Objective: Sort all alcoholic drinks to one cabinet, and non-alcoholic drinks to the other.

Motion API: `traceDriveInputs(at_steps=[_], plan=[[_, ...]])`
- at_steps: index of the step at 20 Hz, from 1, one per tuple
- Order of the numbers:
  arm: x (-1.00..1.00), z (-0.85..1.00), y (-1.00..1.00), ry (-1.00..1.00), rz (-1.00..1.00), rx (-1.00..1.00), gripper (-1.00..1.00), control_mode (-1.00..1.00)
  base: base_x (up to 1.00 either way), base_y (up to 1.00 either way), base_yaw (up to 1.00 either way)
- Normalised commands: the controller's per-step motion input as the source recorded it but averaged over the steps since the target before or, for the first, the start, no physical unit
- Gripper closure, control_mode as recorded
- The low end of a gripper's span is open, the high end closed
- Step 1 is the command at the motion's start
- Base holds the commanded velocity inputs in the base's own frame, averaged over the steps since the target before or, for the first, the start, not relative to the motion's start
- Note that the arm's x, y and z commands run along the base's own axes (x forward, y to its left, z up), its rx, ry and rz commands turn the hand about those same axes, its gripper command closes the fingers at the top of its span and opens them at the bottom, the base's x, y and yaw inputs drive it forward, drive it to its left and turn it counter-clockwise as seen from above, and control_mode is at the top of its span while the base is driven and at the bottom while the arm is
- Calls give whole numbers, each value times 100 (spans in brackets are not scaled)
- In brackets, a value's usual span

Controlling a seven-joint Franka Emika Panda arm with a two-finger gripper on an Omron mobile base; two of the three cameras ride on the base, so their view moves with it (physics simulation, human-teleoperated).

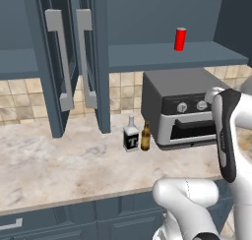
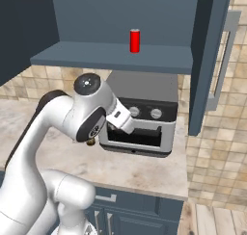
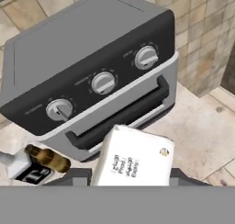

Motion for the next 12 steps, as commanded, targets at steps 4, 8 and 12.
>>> traceDriveInputs(at_steps=[4,8,12], plan=[[0,70,58,-10,18,-2,100,-100,0,0,0],[0,65,68,-11,18,-3,100,-100,0,0,0],[0,61,63,-8,15,-6,100,-100,0,0,0]])
